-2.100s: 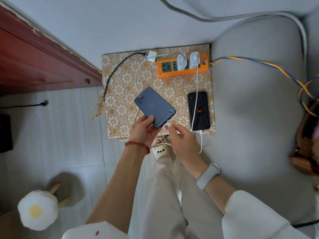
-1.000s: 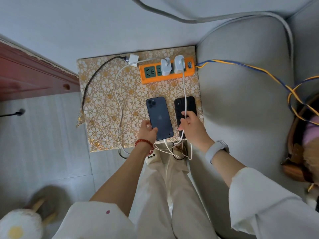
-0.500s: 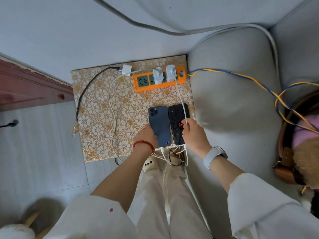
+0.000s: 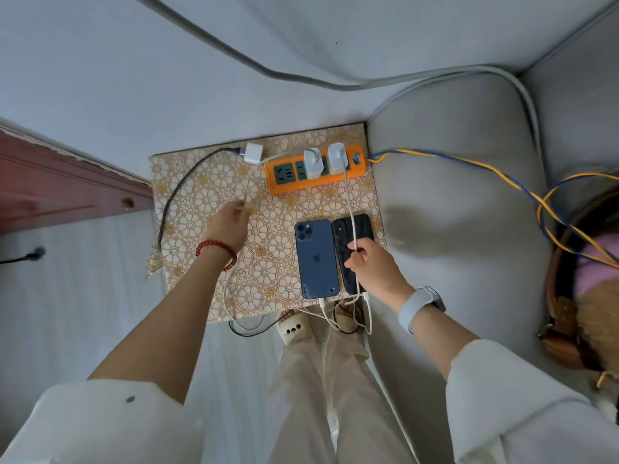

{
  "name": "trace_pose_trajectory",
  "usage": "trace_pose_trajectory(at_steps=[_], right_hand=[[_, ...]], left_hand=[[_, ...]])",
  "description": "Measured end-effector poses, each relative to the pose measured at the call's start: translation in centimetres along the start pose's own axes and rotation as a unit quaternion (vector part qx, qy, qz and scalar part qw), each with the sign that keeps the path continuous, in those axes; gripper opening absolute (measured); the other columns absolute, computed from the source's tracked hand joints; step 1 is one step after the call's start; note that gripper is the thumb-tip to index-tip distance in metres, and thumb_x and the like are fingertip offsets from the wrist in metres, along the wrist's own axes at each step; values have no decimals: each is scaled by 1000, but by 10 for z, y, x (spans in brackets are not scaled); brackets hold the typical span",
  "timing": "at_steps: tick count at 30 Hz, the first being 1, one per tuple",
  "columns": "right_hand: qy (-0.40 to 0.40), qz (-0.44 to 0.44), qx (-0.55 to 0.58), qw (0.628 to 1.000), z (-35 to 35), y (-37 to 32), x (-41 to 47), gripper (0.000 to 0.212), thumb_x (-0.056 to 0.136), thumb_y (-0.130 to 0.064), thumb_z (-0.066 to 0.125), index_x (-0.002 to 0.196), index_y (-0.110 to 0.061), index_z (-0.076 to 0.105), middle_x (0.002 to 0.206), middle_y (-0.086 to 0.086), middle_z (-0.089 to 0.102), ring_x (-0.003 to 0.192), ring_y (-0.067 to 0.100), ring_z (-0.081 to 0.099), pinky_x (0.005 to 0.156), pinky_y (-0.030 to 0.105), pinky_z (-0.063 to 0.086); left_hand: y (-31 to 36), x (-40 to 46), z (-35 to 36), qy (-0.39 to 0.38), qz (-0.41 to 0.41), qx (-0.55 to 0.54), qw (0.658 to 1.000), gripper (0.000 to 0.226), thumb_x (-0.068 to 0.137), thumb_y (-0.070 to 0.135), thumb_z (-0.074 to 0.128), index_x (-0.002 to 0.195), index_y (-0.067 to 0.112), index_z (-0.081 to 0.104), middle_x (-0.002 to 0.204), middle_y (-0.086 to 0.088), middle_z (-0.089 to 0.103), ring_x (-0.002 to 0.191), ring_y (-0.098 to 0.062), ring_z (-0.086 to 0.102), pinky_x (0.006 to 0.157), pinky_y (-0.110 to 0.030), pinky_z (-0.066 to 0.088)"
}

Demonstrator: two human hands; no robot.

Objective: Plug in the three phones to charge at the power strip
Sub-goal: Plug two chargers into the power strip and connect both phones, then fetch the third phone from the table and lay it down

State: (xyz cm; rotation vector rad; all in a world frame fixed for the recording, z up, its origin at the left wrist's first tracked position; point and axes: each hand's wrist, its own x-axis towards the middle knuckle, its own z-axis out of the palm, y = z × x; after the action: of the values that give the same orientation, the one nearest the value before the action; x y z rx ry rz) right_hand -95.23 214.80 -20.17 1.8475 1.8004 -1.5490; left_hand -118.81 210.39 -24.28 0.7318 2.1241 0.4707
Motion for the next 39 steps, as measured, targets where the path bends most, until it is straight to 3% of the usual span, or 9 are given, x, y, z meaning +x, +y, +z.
trace_pose_trajectory(at_steps=[3,5,8,11,13,17,21,28,39], right_hand=[[-44,29,-3,999,0,8,-4,29,94,-11,35,118,-6,50,110,14,65,104,25,58,69,23,43],[-65,45,-9,997,1,18,-10,27,94,-11,37,114,-5,53,110,14,65,102,26,59,56,13,42],[-49,36,-1,998,-4,27,-19,26,94,-11,39,111,-4,57,94,14,66,89,25,62,68,22,47],[13,-4,2,1000,-20,28,-25,25,94,-14,42,105,-3,61,75,13,64,70,22,59,63,27,46],[81,-20,-14,996,-32,32,-26,27,94,-18,43,95,0,63,75,19,69,67,26,59,62,29,43],[53,11,-40,998,-41,39,-23,26,93,-14,43,102,0,63,90,17,69,77,27,58,64,27,41],[14,8,-26,1000,-29,28,-19,35,93,-12,41,126,-9,49,126,14,59,110,29,56,86,29,43],[165,-164,-50,971,7,-31,-23,31,92,-6,38,120,-6,50,118,13,56,111,26,52,90,31,43],[-30,-290,-144,946,89,-102,-49,30,93,-14,40,120,-7,52,118,14,60,114,29,51,92,40,46]], left_hand=[[1,-30,3,-18,12,-53,998,23,95,17,40,100,6,60,85,-7,65,67,-15,61,55,-22,50],[0,-59,4,-56,-36,-138,988,19,94,17,42,84,12,57,74,-4,60,62,-16,64,61,-31,58],[10,-103,5,-197,-167,-321,911,15,92,16,47,82,9,56,75,-10,57,61,-19,66,65,-35,61],[36,-130,22,-320,-189,-393,841,13,89,16,50,83,8,58,73,-7,59,64,-21,67,68,-37,60],[54,-138,47,-350,-169,-377,840,14,90,18,51,83,11,61,76,-5,63,66,-17,68,69,-33,60],[60,-127,103,-207,-83,-80,971,27,91,24,45,92,8,66,97,-13,69,84,-24,64,75,-31,51],[45,-106,103,-159,-59,106,980,31,89,26,39,95,3,59,103,-14,63,91,-31,59,74,-34,46],[-9,-65,16,0,-51,69,996,31,91,24,45,117,9,54,124,-12,56,106,-24,56,84,-33,46],[-69,-120,-79,108,-79,15,991,36,90,21,46,124,9,50,131,-14,52,120,-28,48,100,-36,38]])
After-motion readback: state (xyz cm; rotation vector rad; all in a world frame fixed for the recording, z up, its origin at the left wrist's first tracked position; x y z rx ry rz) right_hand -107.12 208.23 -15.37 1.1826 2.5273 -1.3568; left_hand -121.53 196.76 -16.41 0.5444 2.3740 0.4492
